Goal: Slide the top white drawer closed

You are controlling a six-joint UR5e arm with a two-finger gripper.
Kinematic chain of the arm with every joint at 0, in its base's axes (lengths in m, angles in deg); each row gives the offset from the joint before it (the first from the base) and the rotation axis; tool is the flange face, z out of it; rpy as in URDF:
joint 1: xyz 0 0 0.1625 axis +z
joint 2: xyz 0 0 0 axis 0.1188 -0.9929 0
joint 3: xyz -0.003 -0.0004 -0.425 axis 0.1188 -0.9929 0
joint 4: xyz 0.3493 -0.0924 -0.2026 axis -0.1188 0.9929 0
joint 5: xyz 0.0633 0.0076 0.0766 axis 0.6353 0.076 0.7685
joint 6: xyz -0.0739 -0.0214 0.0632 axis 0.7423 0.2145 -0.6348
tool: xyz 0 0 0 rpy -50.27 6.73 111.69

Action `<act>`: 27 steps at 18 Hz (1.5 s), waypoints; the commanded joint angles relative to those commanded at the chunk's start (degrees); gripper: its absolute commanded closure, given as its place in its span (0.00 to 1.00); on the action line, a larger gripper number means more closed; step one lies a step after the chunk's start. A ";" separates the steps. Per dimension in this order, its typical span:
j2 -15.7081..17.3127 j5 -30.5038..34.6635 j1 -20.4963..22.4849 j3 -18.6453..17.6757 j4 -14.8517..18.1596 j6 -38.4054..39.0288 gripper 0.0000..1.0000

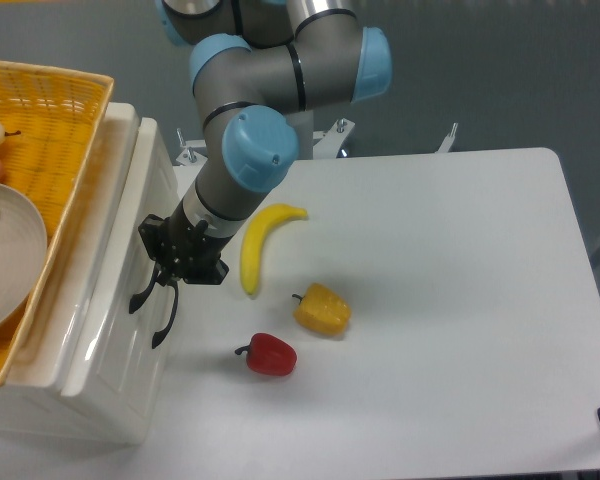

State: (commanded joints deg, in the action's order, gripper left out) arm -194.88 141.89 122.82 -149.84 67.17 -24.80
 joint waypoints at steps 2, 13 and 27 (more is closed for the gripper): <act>-0.26 0.09 -0.09 0.00 0.00 0.00 1.00; -0.70 0.70 6.40 2.28 -0.26 -1.05 0.75; -8.52 20.45 16.61 3.60 -9.84 -7.27 0.00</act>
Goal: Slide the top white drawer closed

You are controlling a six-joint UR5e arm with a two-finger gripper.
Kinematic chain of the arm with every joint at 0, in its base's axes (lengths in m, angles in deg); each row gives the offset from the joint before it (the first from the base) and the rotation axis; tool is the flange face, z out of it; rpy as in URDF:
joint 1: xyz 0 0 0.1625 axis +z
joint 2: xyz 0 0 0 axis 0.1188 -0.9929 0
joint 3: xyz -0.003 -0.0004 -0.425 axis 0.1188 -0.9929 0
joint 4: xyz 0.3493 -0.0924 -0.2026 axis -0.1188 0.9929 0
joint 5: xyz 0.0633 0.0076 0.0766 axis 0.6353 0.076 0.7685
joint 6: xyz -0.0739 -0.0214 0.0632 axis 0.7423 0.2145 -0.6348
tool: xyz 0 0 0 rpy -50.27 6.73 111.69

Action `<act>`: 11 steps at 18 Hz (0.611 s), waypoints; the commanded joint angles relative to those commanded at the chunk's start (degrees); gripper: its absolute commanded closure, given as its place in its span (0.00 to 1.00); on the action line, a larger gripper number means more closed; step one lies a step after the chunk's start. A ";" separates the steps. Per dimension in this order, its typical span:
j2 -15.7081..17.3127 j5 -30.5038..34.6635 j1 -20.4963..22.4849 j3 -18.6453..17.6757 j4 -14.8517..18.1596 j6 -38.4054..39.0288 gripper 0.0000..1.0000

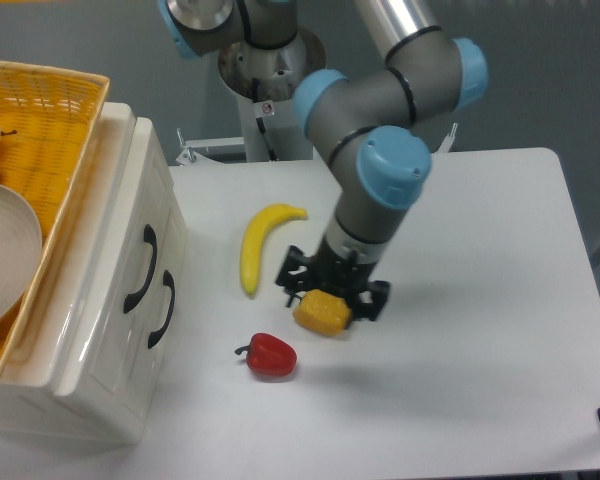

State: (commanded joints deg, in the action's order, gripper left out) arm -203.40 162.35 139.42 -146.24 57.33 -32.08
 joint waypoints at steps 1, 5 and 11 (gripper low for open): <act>-0.88 3.94 0.52 0.17 -0.70 -2.89 0.00; -3.69 13.38 2.45 0.62 -1.49 -12.74 0.00; -6.59 13.30 8.34 2.20 -2.73 -28.83 0.00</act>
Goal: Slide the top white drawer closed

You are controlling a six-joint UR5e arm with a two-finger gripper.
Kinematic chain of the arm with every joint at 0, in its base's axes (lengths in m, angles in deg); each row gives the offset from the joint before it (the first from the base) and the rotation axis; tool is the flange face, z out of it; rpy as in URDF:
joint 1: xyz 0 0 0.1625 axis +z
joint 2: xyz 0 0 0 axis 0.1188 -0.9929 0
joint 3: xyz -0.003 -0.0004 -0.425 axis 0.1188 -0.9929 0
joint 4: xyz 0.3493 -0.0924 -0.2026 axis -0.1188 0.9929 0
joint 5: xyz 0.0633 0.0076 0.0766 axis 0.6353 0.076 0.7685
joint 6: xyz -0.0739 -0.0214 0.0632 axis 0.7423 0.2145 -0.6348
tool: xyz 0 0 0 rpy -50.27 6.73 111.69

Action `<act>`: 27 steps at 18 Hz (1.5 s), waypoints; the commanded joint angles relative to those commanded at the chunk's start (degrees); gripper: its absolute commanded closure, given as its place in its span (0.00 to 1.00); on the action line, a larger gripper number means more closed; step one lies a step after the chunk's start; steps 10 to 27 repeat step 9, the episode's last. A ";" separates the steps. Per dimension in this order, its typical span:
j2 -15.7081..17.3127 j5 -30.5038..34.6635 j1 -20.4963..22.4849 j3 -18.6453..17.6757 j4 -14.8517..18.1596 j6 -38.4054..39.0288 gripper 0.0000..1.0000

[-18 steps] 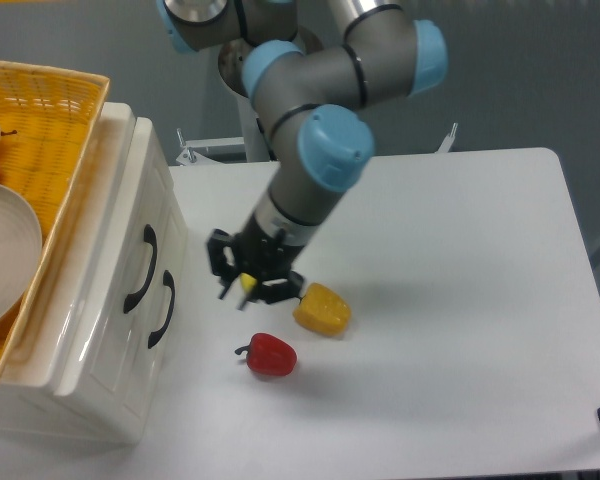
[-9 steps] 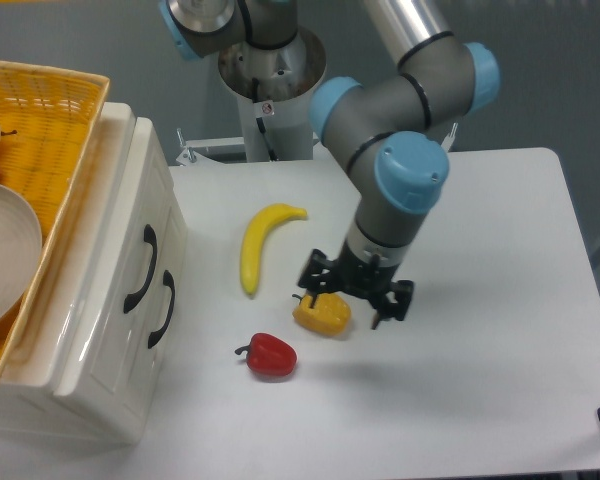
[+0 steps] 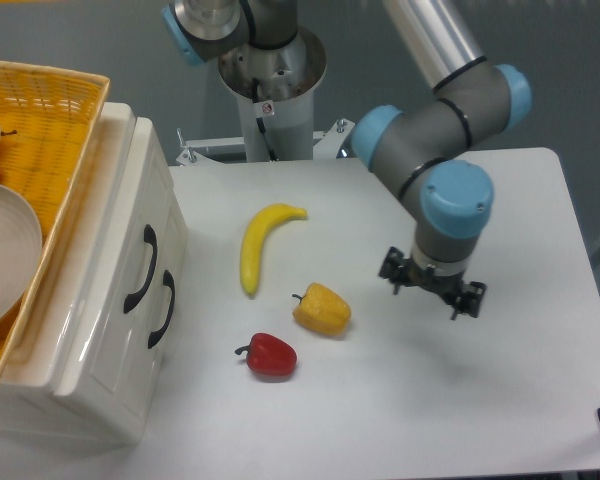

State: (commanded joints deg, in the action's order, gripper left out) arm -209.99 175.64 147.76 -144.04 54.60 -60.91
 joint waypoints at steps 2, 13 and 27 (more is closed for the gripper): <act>-1.23 -0.17 1.93 0.35 0.00 -3.43 0.00; -3.08 -0.62 4.31 1.67 -0.09 -9.87 0.00; -3.08 -0.62 4.31 1.67 -0.09 -9.87 0.00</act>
